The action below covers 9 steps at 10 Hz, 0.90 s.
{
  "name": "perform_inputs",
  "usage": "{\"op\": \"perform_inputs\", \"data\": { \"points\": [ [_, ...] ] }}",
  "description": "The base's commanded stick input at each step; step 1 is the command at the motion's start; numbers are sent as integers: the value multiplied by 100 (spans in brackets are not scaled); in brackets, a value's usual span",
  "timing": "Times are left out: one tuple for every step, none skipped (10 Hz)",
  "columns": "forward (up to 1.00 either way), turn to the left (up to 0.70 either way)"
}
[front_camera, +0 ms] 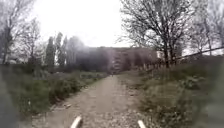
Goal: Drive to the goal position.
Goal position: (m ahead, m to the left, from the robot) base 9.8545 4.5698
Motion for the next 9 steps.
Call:
{"op": "perform_inputs", "data": {
  "points": [
    [70,-5],
    [70,0],
    [70,0],
    [70,0],
    [70,-1],
    [70,-13],
    [70,-29],
    [70,-5],
    [70,0]
  ]
}}
